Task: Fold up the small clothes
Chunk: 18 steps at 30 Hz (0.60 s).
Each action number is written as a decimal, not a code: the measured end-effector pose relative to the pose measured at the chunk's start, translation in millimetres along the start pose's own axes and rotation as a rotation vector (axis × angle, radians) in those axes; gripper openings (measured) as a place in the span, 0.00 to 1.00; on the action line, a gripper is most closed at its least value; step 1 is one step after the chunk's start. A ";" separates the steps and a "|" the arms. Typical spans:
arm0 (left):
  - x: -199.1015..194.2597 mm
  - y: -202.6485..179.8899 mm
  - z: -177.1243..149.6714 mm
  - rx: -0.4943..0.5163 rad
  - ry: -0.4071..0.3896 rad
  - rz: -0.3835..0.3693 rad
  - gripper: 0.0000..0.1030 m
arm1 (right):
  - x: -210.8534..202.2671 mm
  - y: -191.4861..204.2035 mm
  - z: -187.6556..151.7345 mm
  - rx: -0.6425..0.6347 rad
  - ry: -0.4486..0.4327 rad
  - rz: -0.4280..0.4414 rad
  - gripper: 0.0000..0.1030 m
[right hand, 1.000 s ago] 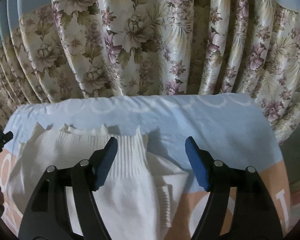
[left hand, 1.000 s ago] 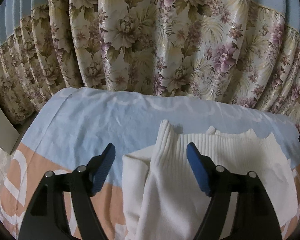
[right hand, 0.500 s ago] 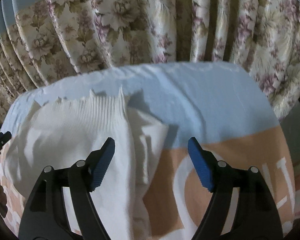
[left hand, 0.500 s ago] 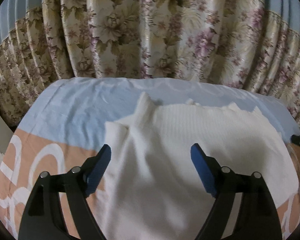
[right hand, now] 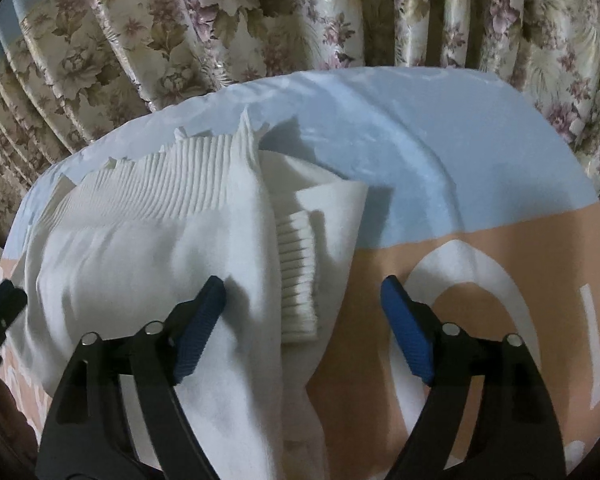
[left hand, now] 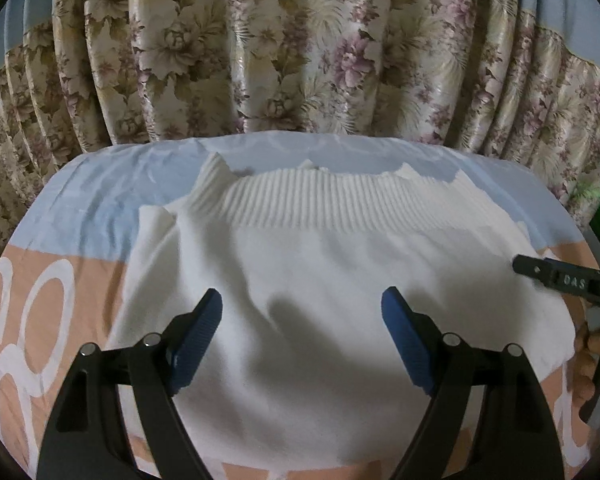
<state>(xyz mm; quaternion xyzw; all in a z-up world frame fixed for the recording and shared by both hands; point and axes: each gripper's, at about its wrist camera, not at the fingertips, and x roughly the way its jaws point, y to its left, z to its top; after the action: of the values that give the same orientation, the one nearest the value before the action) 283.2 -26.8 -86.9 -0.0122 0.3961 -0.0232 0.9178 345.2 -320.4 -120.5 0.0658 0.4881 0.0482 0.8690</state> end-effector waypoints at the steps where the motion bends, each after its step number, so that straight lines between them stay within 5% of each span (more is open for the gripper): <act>1: 0.8 -1.4 -2.6 0.002 0.003 -0.002 0.80 | 2.8 -2.8 -0.2 0.012 0.005 0.015 0.82; 8: 7.0 -5.0 -17.4 -0.012 0.033 -0.016 0.80 | 5.5 -7.9 -3.6 0.033 0.002 0.082 0.84; 11: 7.1 -5.0 -20.3 -0.013 0.034 -0.018 0.80 | 6.4 -7.0 -2.8 0.021 0.004 0.093 0.78; 14: 6.8 -5.0 -21.0 -0.014 0.035 -0.019 0.80 | 7.9 -1.5 -2.0 0.005 0.009 0.131 0.56; 16: 6.3 -5.7 -22.5 -0.016 0.037 -0.020 0.80 | 9.6 2.1 -0.7 0.022 0.027 0.199 0.31; 18: 4.4 -8.4 -27.4 -0.013 0.039 -0.021 0.80 | 6.8 8.7 1.2 0.014 0.019 0.175 0.26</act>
<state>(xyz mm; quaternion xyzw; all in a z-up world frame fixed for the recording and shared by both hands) 266.0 -35.5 -108.6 -0.0219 0.4141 -0.0303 0.9095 349.5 -310.9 -124.1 0.1137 0.4892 0.1210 0.8562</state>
